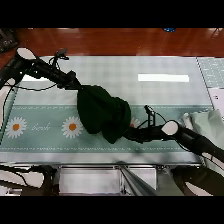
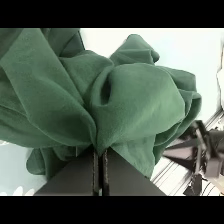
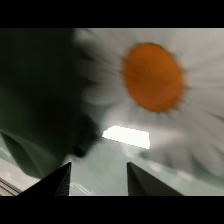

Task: Fold the shirts.

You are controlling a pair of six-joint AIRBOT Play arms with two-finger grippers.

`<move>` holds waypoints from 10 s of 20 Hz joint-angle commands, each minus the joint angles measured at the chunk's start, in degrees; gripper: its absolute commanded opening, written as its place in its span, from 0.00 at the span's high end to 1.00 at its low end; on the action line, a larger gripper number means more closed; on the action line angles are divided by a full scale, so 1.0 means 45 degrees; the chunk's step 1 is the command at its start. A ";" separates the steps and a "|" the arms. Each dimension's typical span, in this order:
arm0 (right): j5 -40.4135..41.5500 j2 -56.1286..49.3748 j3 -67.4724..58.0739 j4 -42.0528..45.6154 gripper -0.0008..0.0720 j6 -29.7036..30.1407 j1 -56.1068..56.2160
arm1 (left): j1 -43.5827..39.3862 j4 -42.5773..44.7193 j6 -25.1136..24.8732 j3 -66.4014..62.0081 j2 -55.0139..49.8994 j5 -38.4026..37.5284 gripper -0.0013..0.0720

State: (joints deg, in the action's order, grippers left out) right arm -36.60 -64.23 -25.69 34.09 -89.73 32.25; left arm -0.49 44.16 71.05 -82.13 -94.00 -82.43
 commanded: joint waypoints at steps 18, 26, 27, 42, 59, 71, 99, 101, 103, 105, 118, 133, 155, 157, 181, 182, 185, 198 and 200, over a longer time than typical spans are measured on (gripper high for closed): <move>-0.2778 -0.2652 -0.9933 0.3298 0.96 0.1209 -0.0738 | 0.1914 -0.4881 -0.0767 -0.0165 0.2273 0.1588 0.96; -0.8320 0.0826 -1.8185 0.8233 0.96 0.0471 -0.3347 | 0.5459 -0.9899 -0.4551 -0.2132 0.7286 0.3157 0.96; -0.8689 0.1394 -1.8491 0.8806 0.95 0.0364 -0.3347 | 0.5940 -0.9695 -0.4546 -0.2186 0.7927 0.3143 0.96; -1.0477 0.3759 -1.3129 0.8510 0.95 -0.0248 -0.3347 | 0.3701 -0.3643 -0.3283 0.5144 1.2721 -0.1010 0.96; -0.9423 -0.3759 -1.4552 0.6047 0.43 0.0321 -0.8344 | 0.3036 -0.2652 -0.3050 0.7043 0.6839 0.4172 0.29; -0.6105 0.4478 -0.0991 0.4605 0.43 0.1098 -1.0486 | 0.6450 -0.0855 -0.0996 0.9753 0.5299 0.3269 0.29; -0.0899 0.1972 0.1831 0.1671 0.43 -0.2569 -0.0991 | 0.3381 -0.0908 -0.1394 0.7106 0.2429 0.3487 0.96; 0.0359 0.0821 0.1545 0.0121 0.43 -0.1817 -0.0257 | 0.3381 -0.0903 -0.1394 0.7111 0.2448 0.3405 0.96; 0.0908 -0.0223 0.0865 -0.0724 0.43 -0.1209 0.0175 | 0.3381 -0.0903 -0.1394 0.7111 0.2448 0.3405 0.96; 0.1151 -0.1205 -0.0039 -0.0889 0.43 -0.0923 0.0330 | 0.3381 -0.0903 -0.1399 0.7111 0.2448 0.3410 0.96; -0.5858 -0.1103 -1.4542 0.4551 0.96 0.0593 -0.5411 | 0.5945 -0.7737 -0.1923 0.1676 0.5561 0.2594 0.96; -0.9889 0.3687 -2.1400 1.0695 0.96 0.0267 -0.6679 | 0.6052 0.1001 0.0437 -0.6407 1.0676 0.2443 0.96; -0.6960 -0.1739 -1.3022 1.1103 0.95 -0.0505 -0.6683 | -0.0340 1.3590 0.6110 0.0355 0.5139 0.3910 0.96; -0.5843 -0.3740 -1.3639 1.1074 0.96 -0.0510 -0.6679 | -0.0039 1.3459 0.6188 -0.0413 0.3060 0.4687 0.96; -1.0443 -1.0768 -1.9477 0.9122 0.95 0.1001 -0.7524 | 0.1972 0.7082 0.3094 -0.5348 -0.3288 0.0194 0.96; -1.0603 -1.0768 -1.9292 0.9117 0.95 0.1049 -0.7524 | 0.2050 0.7082 0.2977 -0.4979 -0.3293 0.0068 0.96; -1.0778 -1.0773 -1.8807 0.9117 0.95 0.1093 -0.7524 | 0.2356 0.7082 0.2871 -0.4231 -0.3308 -0.0185 0.96; -1.1608 -1.1021 -1.8229 0.9102 0.95 0.1073 -0.7514 | 0.2545 0.6931 0.2691 -0.3925 -0.3565 -0.0510 0.96; -1.1545 -1.1108 -1.8229 0.9049 0.91 0.1078 -0.7514 | 0.2540 0.6941 0.2778 -0.3925 -0.3565 -0.0534 0.95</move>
State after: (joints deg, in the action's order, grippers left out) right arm -88.38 -113.89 -107.77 75.05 -84.88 -1.56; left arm 10.96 75.50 83.15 -99.81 -109.86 -84.51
